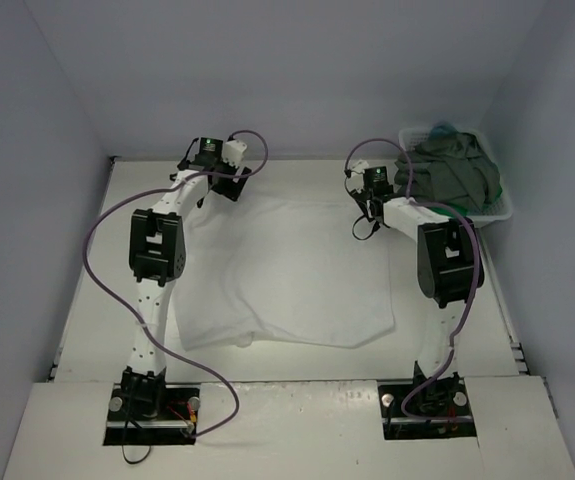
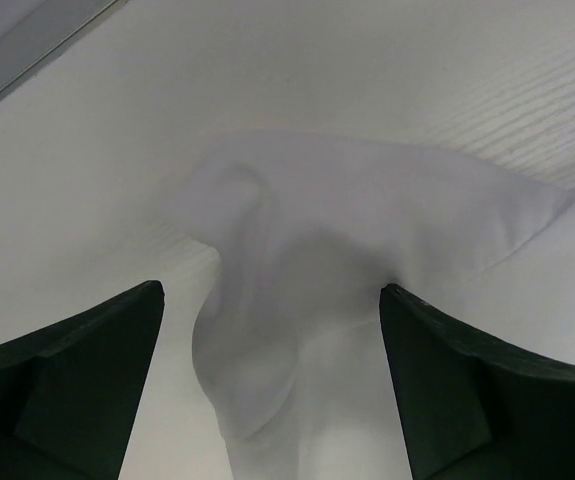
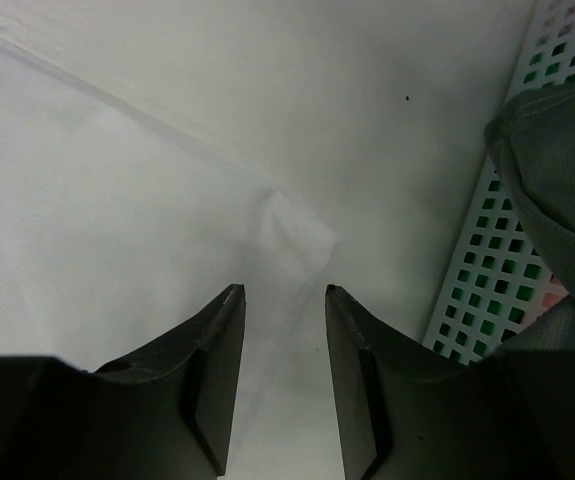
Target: Fold and stack the t-shirts
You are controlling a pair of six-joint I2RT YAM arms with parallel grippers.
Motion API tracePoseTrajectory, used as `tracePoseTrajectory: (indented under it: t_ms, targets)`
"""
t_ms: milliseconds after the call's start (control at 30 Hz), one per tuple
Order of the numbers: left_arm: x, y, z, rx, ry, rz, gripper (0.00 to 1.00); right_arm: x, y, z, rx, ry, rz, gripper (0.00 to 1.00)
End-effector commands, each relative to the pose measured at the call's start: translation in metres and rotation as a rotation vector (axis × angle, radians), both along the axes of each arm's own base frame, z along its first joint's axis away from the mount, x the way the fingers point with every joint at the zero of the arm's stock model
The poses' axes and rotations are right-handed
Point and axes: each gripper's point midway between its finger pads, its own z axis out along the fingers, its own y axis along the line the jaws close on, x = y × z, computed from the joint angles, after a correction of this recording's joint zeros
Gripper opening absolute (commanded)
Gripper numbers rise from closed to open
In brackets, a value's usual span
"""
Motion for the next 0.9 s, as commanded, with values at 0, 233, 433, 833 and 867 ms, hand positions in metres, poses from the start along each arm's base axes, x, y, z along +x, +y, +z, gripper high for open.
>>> tracePoseTrajectory:
  t_ms: [0,233,433,833,867]
  targets:
    - [0.006,0.003,0.110,-0.010,-0.209,0.023,0.83,0.012,-0.007,0.062,0.001,-0.154,-0.058,0.36]
    - [-0.029,0.018,0.174,0.026,-0.308,0.029,0.83,-0.012,-0.011,0.106,0.023,-0.201,-0.068,0.35]
    - [-0.100,0.014,0.220,-0.017,-0.315,-0.072,0.83,-0.066,0.027,0.115,0.147,-0.055,0.166,0.28]
    - [-0.294,0.009,0.178,0.125,-0.274,-0.421,0.83,-0.216,0.044,0.055,0.041,0.284,0.588,0.27]
    - [-0.300,0.010,0.176,0.139,-0.278,-0.426,0.83,-0.222,0.044,0.051,0.007,0.290,0.617,0.27]
